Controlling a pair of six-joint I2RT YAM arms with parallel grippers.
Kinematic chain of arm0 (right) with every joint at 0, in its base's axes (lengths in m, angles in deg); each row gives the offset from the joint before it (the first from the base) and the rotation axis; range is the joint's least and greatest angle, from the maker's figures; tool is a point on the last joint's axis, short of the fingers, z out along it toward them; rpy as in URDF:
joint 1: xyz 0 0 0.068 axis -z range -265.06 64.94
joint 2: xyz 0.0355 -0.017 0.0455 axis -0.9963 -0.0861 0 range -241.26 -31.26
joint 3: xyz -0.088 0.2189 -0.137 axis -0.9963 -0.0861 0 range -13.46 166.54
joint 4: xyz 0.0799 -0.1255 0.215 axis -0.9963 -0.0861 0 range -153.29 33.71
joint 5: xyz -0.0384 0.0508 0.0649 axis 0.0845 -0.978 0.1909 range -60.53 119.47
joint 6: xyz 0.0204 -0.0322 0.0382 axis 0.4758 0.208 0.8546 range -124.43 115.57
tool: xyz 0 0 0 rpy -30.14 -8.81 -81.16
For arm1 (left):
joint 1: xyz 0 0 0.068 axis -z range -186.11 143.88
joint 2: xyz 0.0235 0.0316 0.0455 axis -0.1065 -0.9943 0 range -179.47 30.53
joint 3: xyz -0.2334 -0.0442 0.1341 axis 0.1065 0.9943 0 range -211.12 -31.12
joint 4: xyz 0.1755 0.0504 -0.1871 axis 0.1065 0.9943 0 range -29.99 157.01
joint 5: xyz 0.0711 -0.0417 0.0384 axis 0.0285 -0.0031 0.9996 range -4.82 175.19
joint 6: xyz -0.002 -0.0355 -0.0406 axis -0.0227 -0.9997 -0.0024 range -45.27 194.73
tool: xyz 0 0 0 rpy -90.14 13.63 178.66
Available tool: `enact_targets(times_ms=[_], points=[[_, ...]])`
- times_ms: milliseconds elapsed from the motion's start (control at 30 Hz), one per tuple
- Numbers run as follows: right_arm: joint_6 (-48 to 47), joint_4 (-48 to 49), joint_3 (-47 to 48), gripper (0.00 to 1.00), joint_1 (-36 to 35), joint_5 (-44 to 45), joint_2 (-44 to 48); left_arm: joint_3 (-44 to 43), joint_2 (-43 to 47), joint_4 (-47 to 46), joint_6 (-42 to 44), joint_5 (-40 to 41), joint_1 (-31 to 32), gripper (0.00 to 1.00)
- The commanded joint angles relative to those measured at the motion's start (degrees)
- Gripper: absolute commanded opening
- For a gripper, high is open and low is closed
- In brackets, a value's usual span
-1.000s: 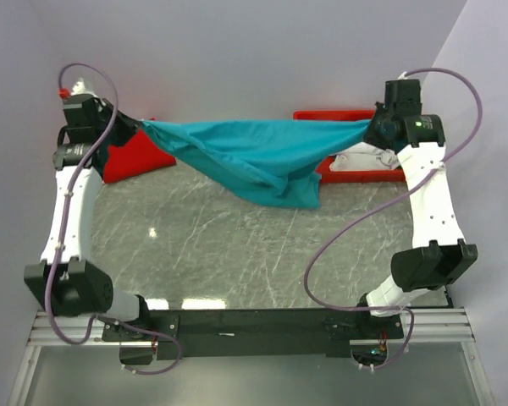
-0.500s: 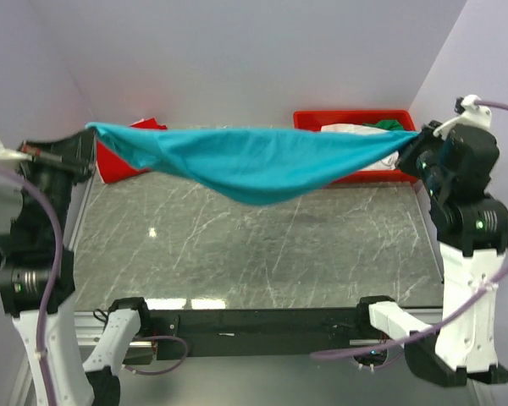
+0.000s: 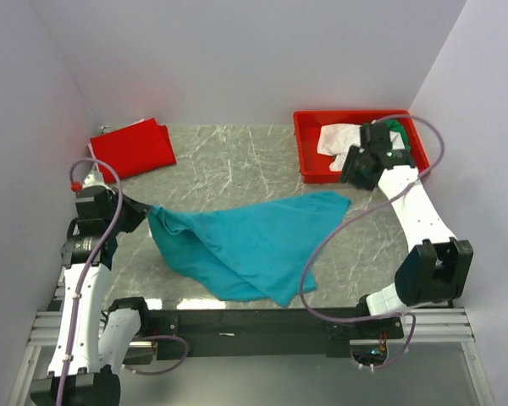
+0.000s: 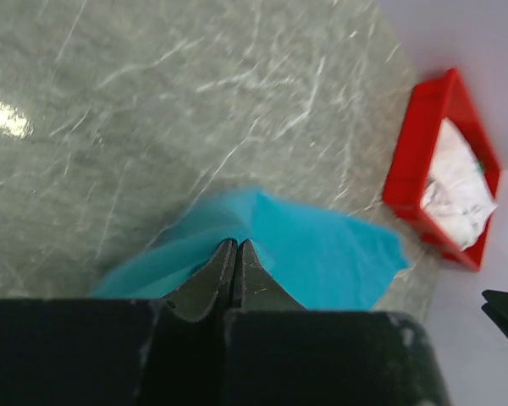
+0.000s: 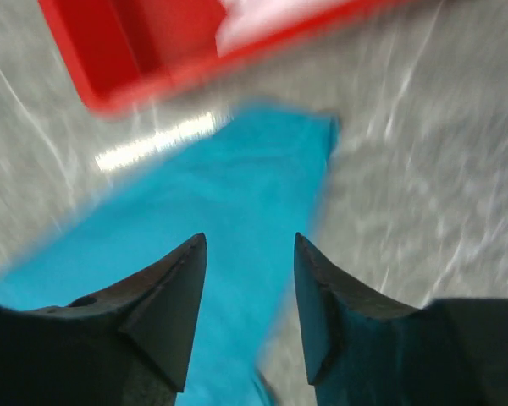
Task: Fold and stack the t-shirts
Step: Flatten the tshirt out
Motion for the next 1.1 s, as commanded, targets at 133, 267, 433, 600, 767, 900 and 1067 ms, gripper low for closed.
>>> enact_targets(times_ms=[133, 267, 433, 600, 767, 900, 1067], points=[[4.9, 0.9, -16.3, 0.57, -10.7, -4.7, 16.4, 5.6, -0.1, -3.1, 4.4, -3.4, 0.4, 0.01], [11.8, 2.9, -29.6, 0.57, -20.4, -11.4, 23.6, 7.7, 0.6, -2.3, 4.0, -3.6, 0.7, 0.01], [20.8, 7.9, -37.4, 0.57, -36.2, -14.9, 27.3, 8.0, -0.6, -1.5, 4.8, -2.3, 2.1, 0.01], [26.7, 14.0, -38.1, 0.56, -49.0, -14.5, 22.8, 6.0, -2.8, -0.9, 5.5, -1.6, 3.8, 0.01], [31.1, 16.1, -35.2, 0.56, -60.3, -11.6, 12.4, 5.2, -3.1, -0.1, 5.4, -1.6, 4.5, 0.01], [33.8, 14.0, -33.0, 0.55, -65.0, -9.0, 6.8, 4.8, -1.9, 1.8, 5.7, -1.2, 4.7, 0.01], [34.6, 15.2, -33.8, 0.56, -66.7, -6.8, 4.8, 4.9, 0.0, 4.2, 6.4, -0.3, 4.9, 0.01]])
